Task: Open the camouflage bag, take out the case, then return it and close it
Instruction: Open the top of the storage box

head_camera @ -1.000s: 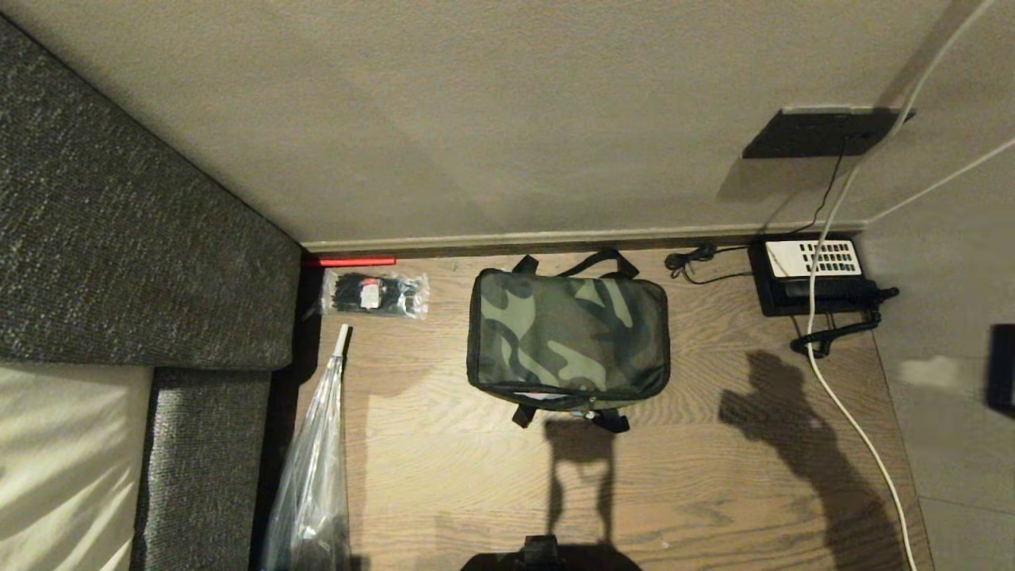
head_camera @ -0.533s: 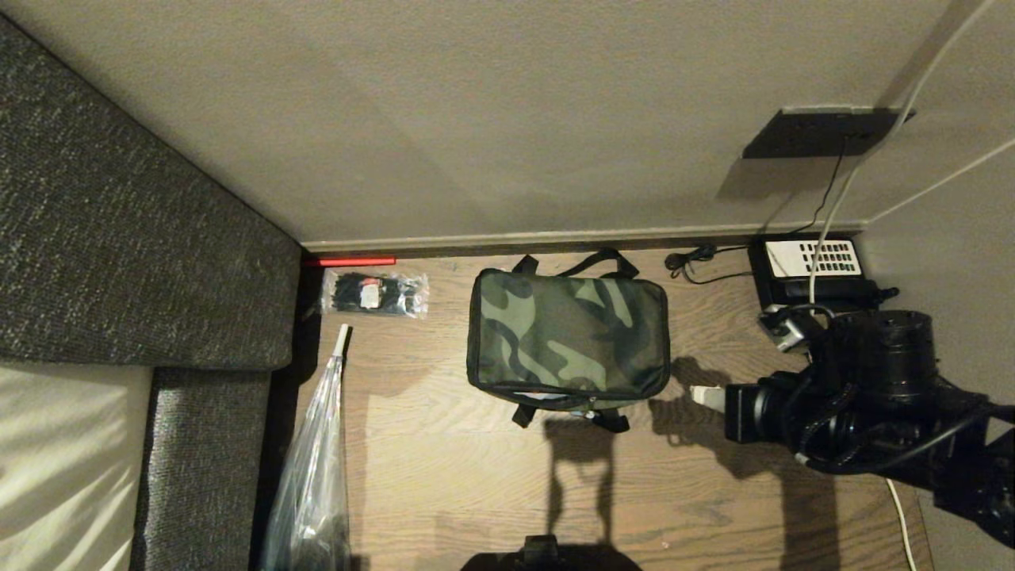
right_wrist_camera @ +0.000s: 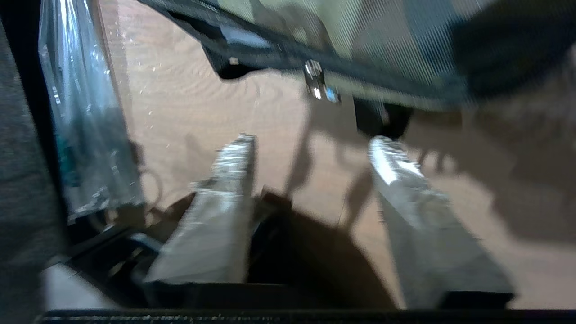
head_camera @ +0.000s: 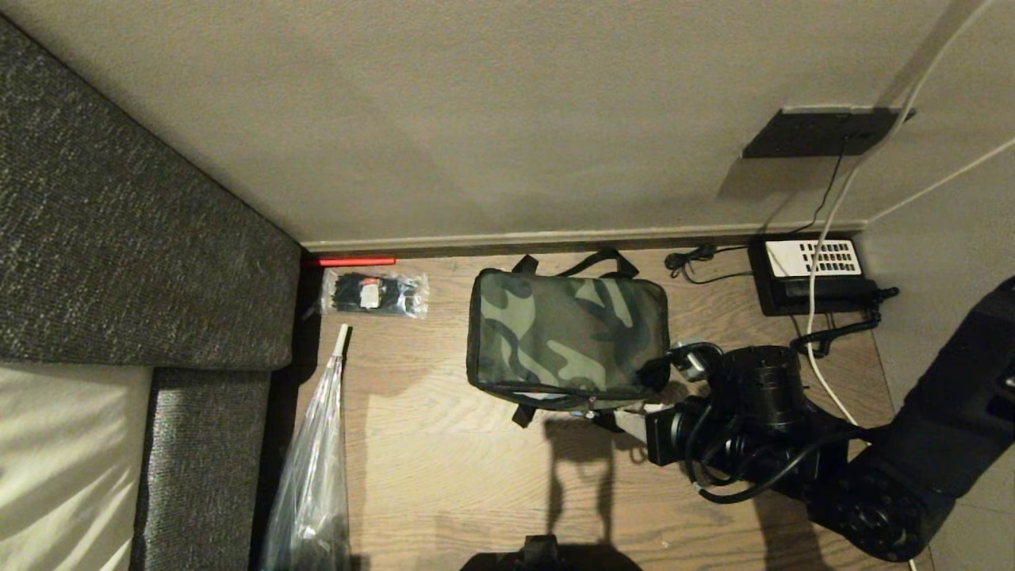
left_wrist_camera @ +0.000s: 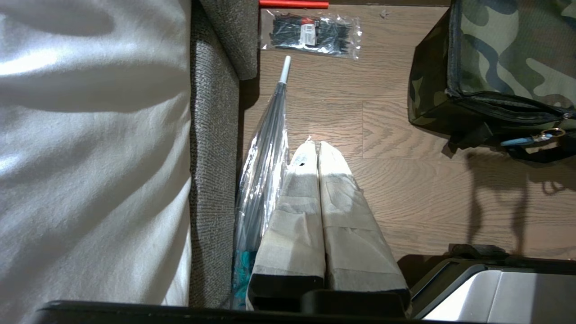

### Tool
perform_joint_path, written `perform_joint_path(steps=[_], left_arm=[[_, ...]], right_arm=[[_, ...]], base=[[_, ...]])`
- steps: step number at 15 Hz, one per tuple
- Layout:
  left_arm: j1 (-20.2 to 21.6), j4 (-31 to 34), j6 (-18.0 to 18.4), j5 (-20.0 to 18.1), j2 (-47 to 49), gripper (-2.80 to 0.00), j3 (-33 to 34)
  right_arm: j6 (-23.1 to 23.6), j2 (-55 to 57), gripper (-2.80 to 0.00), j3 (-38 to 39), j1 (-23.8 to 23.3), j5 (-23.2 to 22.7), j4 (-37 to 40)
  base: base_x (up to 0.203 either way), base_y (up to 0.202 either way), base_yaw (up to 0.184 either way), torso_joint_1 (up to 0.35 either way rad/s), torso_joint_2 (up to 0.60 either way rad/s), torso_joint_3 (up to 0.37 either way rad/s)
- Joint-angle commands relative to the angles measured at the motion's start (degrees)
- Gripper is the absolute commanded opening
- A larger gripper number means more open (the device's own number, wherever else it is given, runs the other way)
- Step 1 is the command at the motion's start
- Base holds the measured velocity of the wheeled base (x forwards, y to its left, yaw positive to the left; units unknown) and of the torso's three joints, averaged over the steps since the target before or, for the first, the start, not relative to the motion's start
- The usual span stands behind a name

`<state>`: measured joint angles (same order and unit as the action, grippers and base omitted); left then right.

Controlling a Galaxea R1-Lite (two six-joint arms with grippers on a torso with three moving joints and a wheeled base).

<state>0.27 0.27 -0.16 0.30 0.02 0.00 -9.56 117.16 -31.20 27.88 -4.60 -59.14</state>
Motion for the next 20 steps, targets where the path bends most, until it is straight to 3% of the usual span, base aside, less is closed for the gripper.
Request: perform_joint_path(steps=[1,4,12,20], left_arm=[[0.0,0.0,0.0,0.0,0.0,-2.8,0.2],[0.0,0.0,0.0,0.0,0.0,-2.8,0.2],[0.0,0.0,0.0,0.0,0.0,-2.8,0.2],[0.0,0.0,0.0,0.0,-0.1,-2.8,0.2]], right_arm=[[2.2,6.1,0.0,-0.7,0.4,0.1,-5.6],[3.2,9.7,0.0,-1.2,0.6,0.4,-9.5],[2.1,19.2,0.0,-5.5,1.9,2.6,-10.4],[-1.0,22.9,0.0,-10.4,3.6,1.9,-17.3]], base=[[0.0,0.0,0.0,0.0,0.0,0.0],[0.0,0.0,0.0,0.0,0.0,0.0],[0.0,0.0,0.0,0.0,0.0,0.0],[0.0,0.0,0.0,0.0,0.0,0.0]])
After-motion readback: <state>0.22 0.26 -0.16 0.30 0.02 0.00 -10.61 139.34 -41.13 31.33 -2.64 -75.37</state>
